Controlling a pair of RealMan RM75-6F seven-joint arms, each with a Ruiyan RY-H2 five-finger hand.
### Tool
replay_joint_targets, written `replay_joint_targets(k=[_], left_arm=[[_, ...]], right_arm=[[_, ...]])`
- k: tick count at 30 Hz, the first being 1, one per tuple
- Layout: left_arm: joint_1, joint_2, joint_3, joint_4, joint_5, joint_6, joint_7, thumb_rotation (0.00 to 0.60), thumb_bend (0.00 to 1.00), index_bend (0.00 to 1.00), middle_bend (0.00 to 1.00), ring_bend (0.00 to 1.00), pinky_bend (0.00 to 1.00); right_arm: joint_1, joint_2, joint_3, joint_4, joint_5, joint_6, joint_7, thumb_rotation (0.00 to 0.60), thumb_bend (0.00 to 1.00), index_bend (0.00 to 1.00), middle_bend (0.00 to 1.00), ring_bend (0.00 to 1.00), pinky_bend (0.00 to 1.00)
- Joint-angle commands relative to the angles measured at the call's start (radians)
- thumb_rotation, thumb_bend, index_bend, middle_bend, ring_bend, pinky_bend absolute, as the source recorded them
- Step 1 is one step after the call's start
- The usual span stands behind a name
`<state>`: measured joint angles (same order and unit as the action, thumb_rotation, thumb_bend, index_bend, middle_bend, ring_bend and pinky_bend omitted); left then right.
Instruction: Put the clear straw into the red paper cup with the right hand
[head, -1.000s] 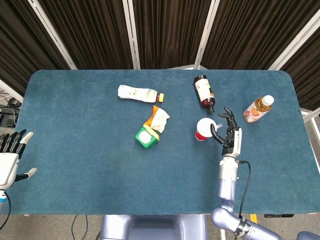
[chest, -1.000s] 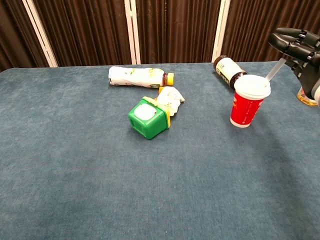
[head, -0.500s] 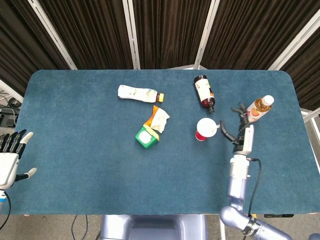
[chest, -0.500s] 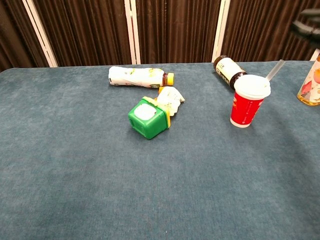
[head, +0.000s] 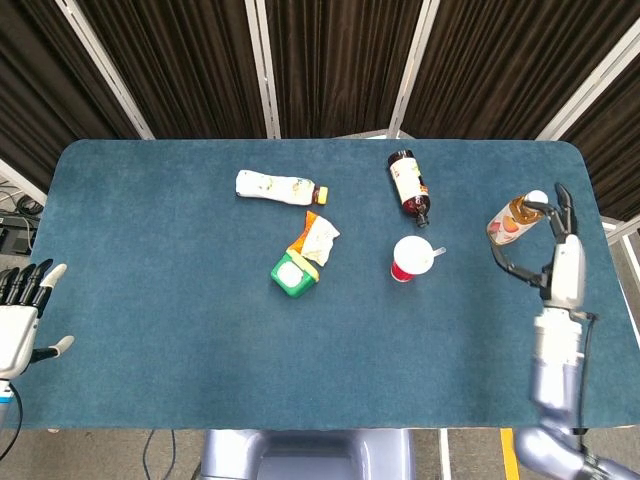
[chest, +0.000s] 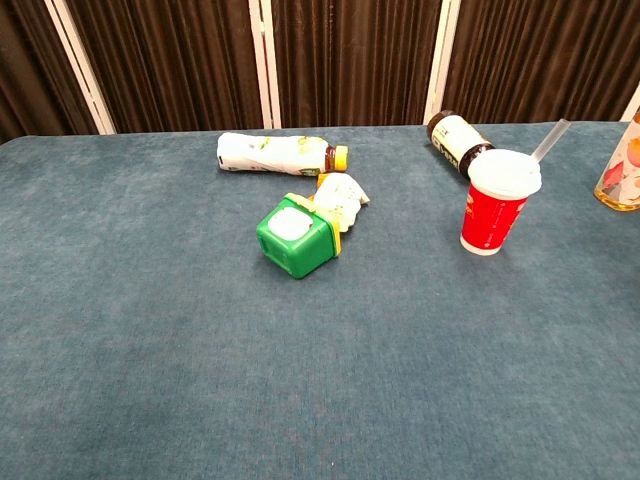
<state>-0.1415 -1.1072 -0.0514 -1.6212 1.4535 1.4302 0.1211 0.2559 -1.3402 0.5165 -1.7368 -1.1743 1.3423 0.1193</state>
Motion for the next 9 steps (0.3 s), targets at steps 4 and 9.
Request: replay_joint_targets(k=[4, 9], left_arm=[[0.002, -0.001, 0.0, -0.001, -0.002, 0.002, 0.004, 0.6, 0.05, 0.0, 0.0, 0.0, 0.0], [0.003, -0.002, 0.0, 0.001, -0.001, 0.005, 0.002, 0.6, 0.05, 0.0, 0.0, 0.0, 0.0]], right_arm=[[-0.108, 0.142, -0.239, -0.007, -0.214, 0.034, -0.261, 0.6, 0.04, 0.11, 0.0, 0.0, 0.0], [-0.137, 0.151, -0.318, 0.029, -0.241, 0.054, -0.403, 0.6, 0.0, 0.0, 0.0, 0.0, 0.0]])
